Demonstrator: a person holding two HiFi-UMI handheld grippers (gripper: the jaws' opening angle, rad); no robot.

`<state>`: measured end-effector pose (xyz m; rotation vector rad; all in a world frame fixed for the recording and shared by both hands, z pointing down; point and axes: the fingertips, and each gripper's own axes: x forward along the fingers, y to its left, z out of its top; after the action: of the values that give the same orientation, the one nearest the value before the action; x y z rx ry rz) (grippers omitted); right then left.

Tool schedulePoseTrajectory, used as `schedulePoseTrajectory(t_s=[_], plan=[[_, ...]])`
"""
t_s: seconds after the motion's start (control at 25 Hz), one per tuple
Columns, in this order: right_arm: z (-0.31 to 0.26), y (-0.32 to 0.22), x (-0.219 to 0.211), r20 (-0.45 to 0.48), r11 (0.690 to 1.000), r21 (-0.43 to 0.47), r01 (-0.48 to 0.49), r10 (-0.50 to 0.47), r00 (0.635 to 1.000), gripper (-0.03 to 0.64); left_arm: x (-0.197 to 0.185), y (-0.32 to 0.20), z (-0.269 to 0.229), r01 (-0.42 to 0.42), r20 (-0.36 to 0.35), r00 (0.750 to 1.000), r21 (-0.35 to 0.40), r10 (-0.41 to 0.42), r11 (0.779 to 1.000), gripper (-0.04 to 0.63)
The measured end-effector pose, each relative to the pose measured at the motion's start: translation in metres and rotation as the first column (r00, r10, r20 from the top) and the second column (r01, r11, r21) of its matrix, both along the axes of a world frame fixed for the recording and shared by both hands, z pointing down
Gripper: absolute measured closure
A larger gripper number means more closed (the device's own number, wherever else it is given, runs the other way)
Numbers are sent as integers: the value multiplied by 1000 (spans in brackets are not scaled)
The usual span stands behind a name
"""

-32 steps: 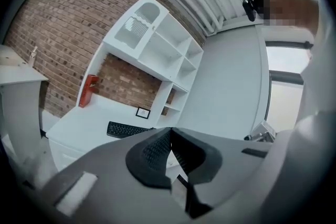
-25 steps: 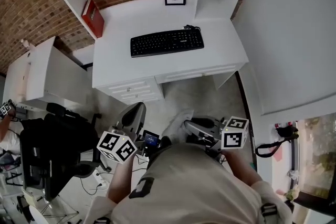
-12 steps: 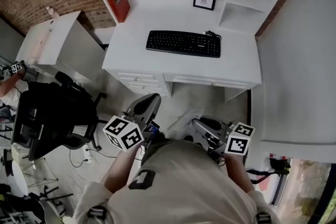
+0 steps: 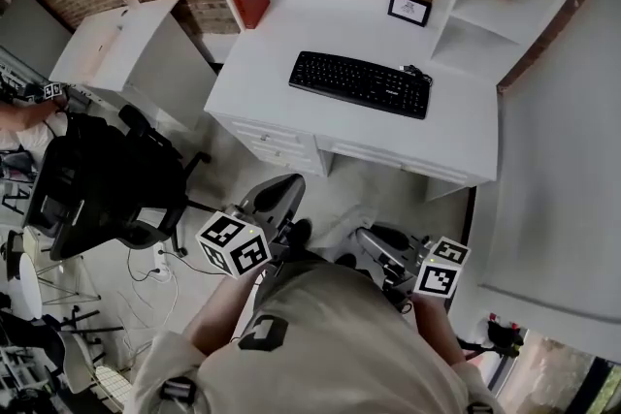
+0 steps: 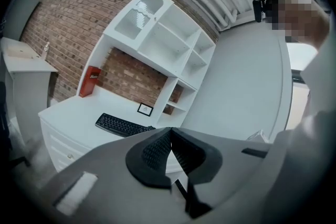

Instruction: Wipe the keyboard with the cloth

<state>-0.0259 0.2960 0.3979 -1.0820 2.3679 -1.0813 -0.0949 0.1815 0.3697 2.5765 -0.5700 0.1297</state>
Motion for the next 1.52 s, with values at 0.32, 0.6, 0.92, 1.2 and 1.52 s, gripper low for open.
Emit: schedulePoseTrajectory(t_s=[0.32, 0.6, 0.92, 1.2, 1.52], plan=[[7, -36, 6, -22, 999, -32, -38, 37, 999, 584, -12, -59, 10, 48, -10, 999, -14, -48, 999, 591], [9, -103, -12, -54, 995, -69, -66, 62, 997, 584, -27, -122, 5, -10, -33, 999, 19, 11, 1000, 591], [10, -185, -54, -160, 991, -132, -21, 0, 987, 584, -78, -202, 20, 46, -53, 997, -26, -47, 999, 591], [23, -226, -51, -185, 974, -211, -82, 43, 982, 584, -93, -261, 22, 52, -45, 998, 28, -51, 998, 591], [37, -261, -38, -182, 952, -289, -97, 44, 982, 584, -105, -287, 33, 111, -1, 994, 6, -111, 994, 591]])
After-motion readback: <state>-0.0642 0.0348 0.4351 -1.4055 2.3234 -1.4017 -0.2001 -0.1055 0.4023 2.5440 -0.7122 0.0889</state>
